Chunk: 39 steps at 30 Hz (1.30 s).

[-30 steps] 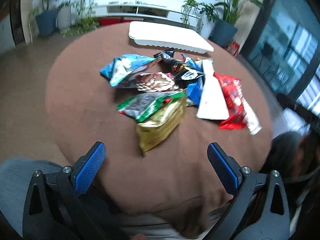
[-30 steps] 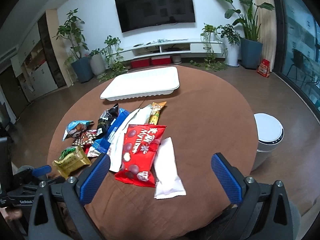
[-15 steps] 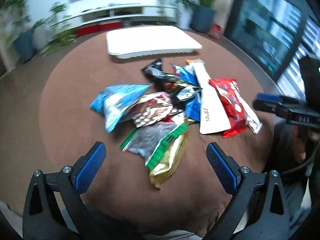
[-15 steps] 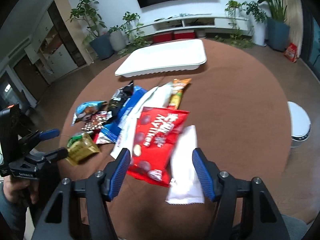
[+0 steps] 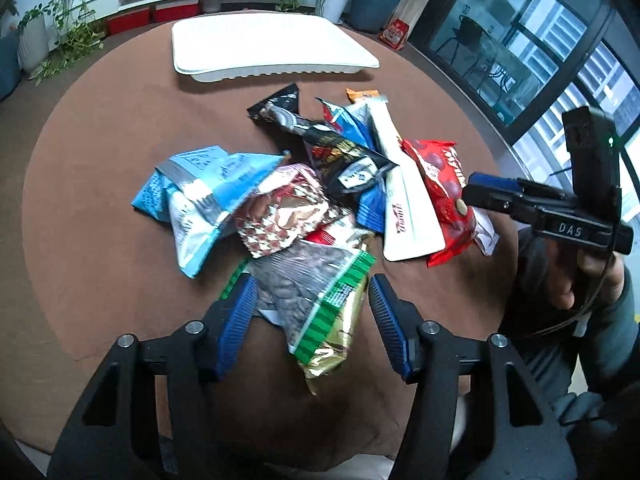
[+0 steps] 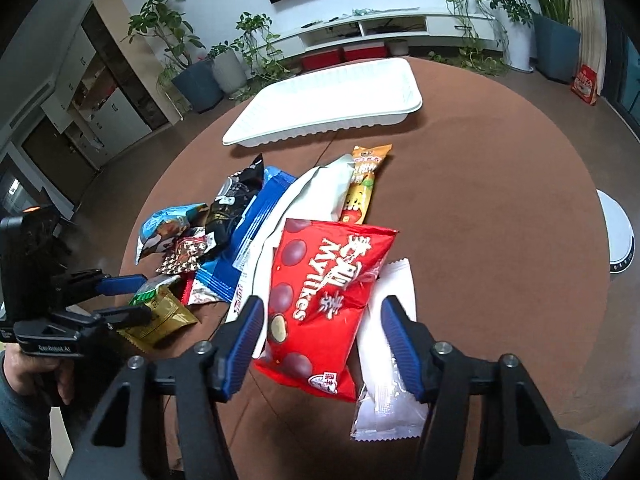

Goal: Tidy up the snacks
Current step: 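Grasp the green seed bag with the left tool while the right tool grasps the red Mylikes bag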

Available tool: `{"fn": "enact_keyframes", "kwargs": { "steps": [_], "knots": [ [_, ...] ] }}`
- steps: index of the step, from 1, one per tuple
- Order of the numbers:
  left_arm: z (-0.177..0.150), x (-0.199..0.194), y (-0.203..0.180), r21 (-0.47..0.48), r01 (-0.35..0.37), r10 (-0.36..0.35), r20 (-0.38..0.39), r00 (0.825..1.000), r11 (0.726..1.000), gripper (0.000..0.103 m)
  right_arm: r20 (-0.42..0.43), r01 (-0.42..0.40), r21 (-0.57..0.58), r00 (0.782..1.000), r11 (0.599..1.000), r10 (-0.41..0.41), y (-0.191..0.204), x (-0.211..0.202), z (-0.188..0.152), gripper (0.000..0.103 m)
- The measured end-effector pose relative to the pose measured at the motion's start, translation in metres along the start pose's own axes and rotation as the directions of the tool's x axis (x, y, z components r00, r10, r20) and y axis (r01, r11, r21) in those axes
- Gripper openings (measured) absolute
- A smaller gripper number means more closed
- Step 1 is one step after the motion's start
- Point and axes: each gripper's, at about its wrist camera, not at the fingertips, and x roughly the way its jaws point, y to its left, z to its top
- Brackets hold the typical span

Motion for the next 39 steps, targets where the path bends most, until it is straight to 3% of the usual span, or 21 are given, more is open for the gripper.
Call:
{"fn": "enact_keyframes", "kwargs": {
  "steps": [10,21,25,30,33,39],
  "knots": [
    [-0.001,0.005,0.006,-0.029,-0.012,0.011,-0.019,1.000,0.999,0.056,-0.046,0.040,-0.037,0.998,0.999,-0.042,0.015,0.016,0.007,0.052],
    [0.004,0.011,0.012,-0.005,-0.075,0.074,-0.066,0.995,0.997,0.056,-0.069,0.126,-0.070,0.989,0.990,-0.130,0.016,0.028,0.003,0.058],
    [0.007,0.012,0.015,-0.007,-0.074,0.073,-0.070,0.995,0.997,0.056,-0.086,0.106,-0.068,0.990,0.992,-0.111,0.015,0.032,0.001,0.059],
    [0.009,0.020,0.019,0.008,-0.078,0.078,-0.095,0.992,0.997,0.037,-0.073,0.077,-0.049,0.994,0.996,-0.081,0.008,0.032,0.002,0.054],
    [0.010,0.019,0.014,0.036,-0.097,0.099,-0.080,0.992,0.995,0.023,-0.068,0.056,-0.050,0.996,0.997,-0.060,0.007,0.032,0.002,0.044],
    [0.004,0.019,-0.006,0.132,-0.157,0.164,-0.044,0.985,0.979,0.014,-0.054,0.047,-0.055,0.997,0.997,-0.050,0.009,0.030,0.000,0.034]
  ]
}}
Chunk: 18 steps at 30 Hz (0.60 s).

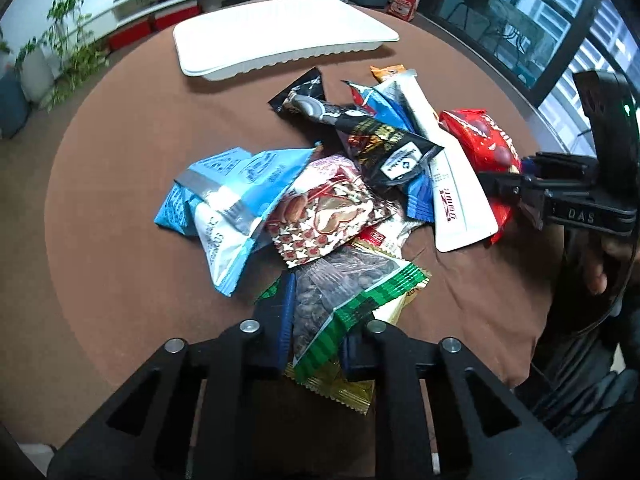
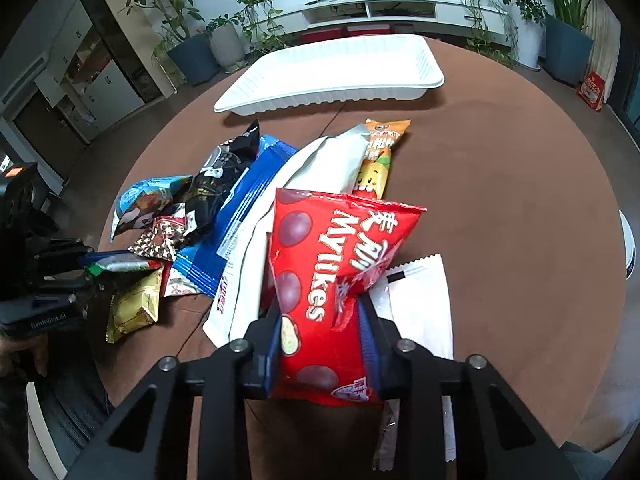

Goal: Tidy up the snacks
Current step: 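Grasp the green seed bag with the left tool while the right tool grasps the red Mylikes bag, then carry the seed bag with the left tool while the right tool carries the Mylikes bag to the tray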

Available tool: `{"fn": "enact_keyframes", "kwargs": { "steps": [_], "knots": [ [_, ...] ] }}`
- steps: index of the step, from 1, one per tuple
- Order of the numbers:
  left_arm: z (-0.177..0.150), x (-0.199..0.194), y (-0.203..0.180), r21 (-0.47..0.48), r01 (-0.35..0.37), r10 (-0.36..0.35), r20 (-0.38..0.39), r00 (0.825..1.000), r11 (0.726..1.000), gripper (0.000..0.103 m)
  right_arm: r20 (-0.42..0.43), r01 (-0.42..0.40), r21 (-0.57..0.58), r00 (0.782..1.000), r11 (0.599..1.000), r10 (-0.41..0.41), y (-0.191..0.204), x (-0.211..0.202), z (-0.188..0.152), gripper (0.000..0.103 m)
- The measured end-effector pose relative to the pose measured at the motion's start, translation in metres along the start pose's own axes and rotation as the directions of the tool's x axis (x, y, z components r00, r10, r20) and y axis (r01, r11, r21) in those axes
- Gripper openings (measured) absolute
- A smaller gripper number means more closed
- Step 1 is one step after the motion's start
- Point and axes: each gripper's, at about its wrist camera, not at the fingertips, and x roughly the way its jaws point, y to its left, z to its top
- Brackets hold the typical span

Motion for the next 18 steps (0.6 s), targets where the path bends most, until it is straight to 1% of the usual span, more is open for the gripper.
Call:
{"fn": "enact_keyframes", "kwargs": {
  "steps": [3,8,18],
  "knots": [
    [-0.001,-0.004,-0.001,-0.003,0.007,-0.007,0.019,1.000,1.000,0.014,0.009,-0.006,0.002,1.000,1.000,0.006,0.001,-0.001,-0.001,0.032],
    [-0.005,-0.009,-0.001,-0.009,0.018,-0.018,0.027,0.999,1.000,0.014,0.016,-0.011,-0.003,1.000,1.000,0.011,0.002,-0.005,-0.002,0.028],
    [-0.009,-0.016,0.003,-0.035,0.063,-0.061,0.057,0.996,0.997,0.013,0.045,-0.025,0.004,0.999,1.000,0.025,0.004,-0.021,-0.006,0.027]
  ]
}}
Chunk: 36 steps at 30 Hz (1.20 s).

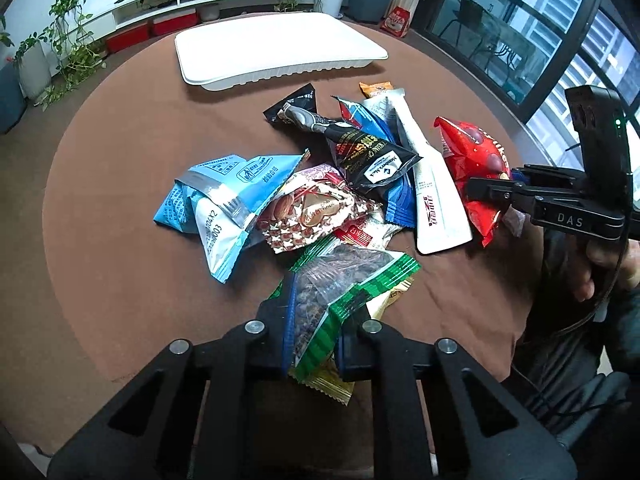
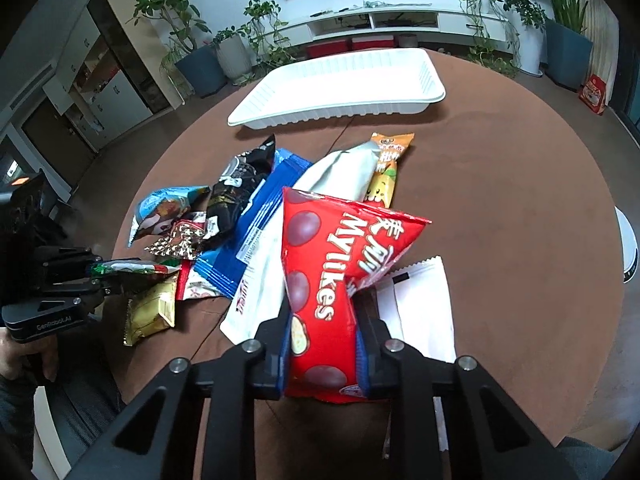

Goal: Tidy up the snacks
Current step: 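Carry the seed bag with the left tool while the right tool carries the Mylikes bag to the tray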

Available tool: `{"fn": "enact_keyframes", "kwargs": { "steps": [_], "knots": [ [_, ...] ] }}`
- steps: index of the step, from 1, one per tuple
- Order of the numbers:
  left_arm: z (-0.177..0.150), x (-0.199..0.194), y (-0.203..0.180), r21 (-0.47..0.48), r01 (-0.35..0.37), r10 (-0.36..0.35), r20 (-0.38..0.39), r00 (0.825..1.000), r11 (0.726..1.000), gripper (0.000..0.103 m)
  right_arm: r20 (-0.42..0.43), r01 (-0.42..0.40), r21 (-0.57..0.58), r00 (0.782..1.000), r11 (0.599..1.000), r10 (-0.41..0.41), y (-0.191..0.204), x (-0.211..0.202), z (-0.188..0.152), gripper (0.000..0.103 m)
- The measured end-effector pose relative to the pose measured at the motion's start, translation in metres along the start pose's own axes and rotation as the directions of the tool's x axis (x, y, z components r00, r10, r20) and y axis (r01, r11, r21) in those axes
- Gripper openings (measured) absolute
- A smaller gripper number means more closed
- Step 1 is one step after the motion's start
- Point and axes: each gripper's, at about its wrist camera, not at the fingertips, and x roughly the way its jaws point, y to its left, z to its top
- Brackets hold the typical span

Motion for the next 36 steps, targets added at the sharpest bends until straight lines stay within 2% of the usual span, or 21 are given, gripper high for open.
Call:
{"fn": "enact_keyframes", "kwargs": {
  "steps": [10,24,31,36],
  "knots": [
    [-0.007,-0.013,0.004,-0.034,0.027,-0.026,0.038,0.999,0.999,0.013,0.033,-0.012,0.034,0.999,0.999,0.011,-0.005,-0.016,0.001,0.027],
    [-0.003,-0.038,0.004,-0.067,0.111,-0.103,0.106,0.989,0.992,0.013,0.066,0.000,0.054,0.998,0.999,-0.003,-0.018,-0.031,0.005,0.027],
    [0.028,-0.052,0.019,-0.079,0.118,-0.105,0.155,0.982,0.990,0.013,0.098,0.026,0.092,0.995,0.995,-0.035,-0.041,-0.040,0.019,0.027],
    [0.082,-0.059,0.031,-0.060,0.063,-0.050,0.201,0.978,0.996,0.013,0.161,0.044,0.090,0.985,0.995,-0.059,-0.054,-0.049,0.055,0.027]
  ]
}}
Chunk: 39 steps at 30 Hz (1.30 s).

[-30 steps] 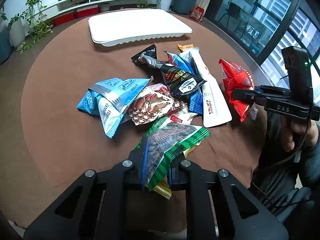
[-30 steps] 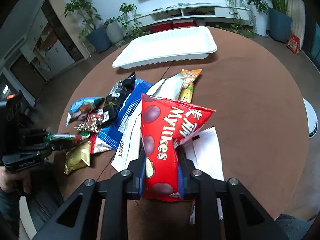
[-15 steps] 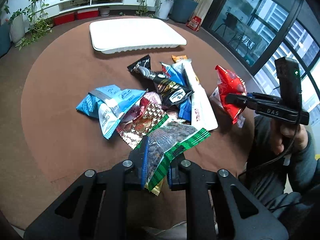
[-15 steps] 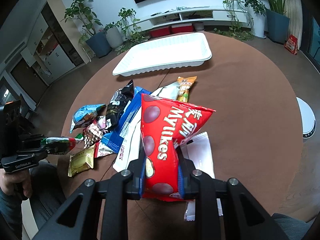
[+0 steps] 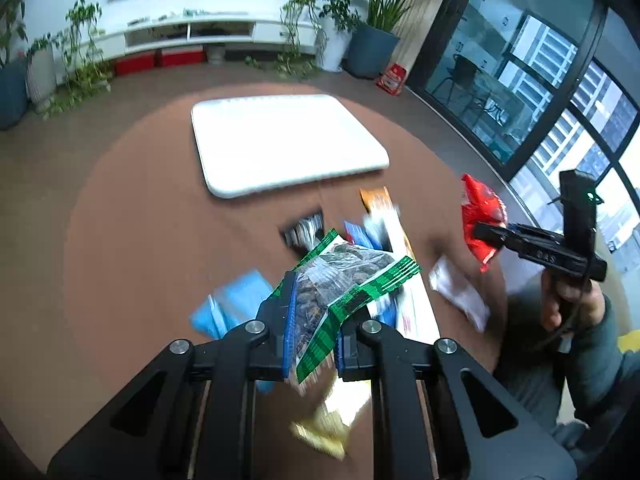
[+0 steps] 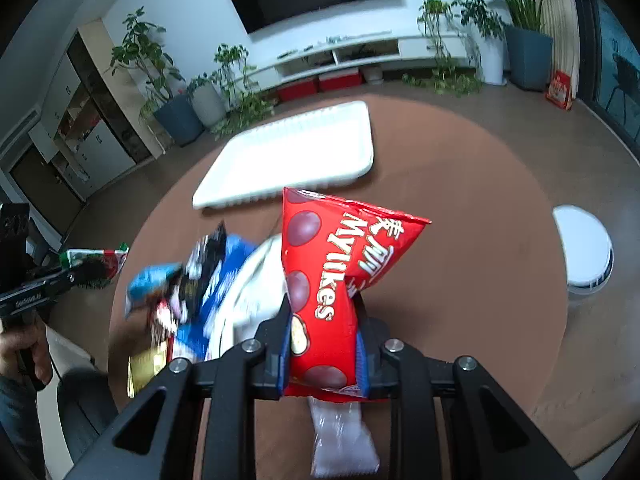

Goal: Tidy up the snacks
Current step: 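Carry the seed bag with the left tool while the right tool carries the Mylikes bag to the tray, then open both tools to drop the bags into the white tray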

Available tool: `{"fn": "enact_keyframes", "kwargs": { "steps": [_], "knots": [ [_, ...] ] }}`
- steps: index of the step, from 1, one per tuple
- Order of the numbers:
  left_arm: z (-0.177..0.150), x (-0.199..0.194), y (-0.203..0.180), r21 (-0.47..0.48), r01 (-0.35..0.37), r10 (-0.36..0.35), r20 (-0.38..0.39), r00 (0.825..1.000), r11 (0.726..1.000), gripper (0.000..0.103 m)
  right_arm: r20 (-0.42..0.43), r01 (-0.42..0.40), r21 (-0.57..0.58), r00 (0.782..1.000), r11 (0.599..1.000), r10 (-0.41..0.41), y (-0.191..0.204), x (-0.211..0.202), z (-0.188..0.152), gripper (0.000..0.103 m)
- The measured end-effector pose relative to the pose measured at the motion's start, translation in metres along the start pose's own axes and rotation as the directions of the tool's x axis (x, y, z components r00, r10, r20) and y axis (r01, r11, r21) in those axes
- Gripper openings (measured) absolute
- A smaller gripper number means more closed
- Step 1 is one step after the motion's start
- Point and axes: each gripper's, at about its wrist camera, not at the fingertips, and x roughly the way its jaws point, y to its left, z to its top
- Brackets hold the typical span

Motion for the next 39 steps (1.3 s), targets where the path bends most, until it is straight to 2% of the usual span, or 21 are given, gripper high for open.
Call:
{"fn": "enact_keyframes", "kwargs": {
  "steps": [3,8,12,14,19,27,36,39],
  "knots": [
    [0.039,0.004,0.001,0.019,-0.046,0.044,0.057,0.997,0.999,0.013,0.043,0.002,-0.017,0.999,1.000,-0.001,0.001,0.003,0.031,0.027],
    [0.102,0.027,0.020,-0.025,-0.039,0.040,0.076,0.996,0.999,0.013,0.062,-0.024,-0.060,0.998,0.998,0.028,0.015,0.038,0.090,0.027],
    [0.136,0.063,0.036,-0.055,-0.076,0.078,0.041,0.996,0.996,0.013,0.018,-0.023,-0.104,1.000,0.994,0.025,0.022,0.084,0.124,0.027],
    [0.147,0.088,0.043,-0.064,-0.094,0.095,0.001,0.996,0.993,0.013,-0.010,-0.007,-0.126,1.000,0.992,0.005,0.024,0.115,0.139,0.027],
    [0.159,0.142,0.055,-0.076,-0.126,0.120,-0.079,0.990,0.989,0.013,-0.081,0.006,-0.121,0.997,0.993,-0.016,0.016,0.175,0.163,0.027],
    [0.158,0.198,0.071,-0.122,-0.157,0.140,-0.142,0.980,0.980,0.013,-0.135,0.028,-0.144,0.990,0.989,-0.048,0.012,0.202,0.150,0.027],
    [0.146,0.212,0.073,-0.133,-0.191,0.171,-0.149,0.974,0.973,0.014,-0.137,0.092,-0.222,0.983,0.971,-0.125,0.022,0.212,0.141,0.030],
    [0.145,0.216,0.073,-0.126,-0.205,0.185,-0.155,0.970,0.971,0.018,-0.122,0.107,-0.234,0.983,0.966,-0.139,0.024,0.211,0.139,0.040]
  ]
}}
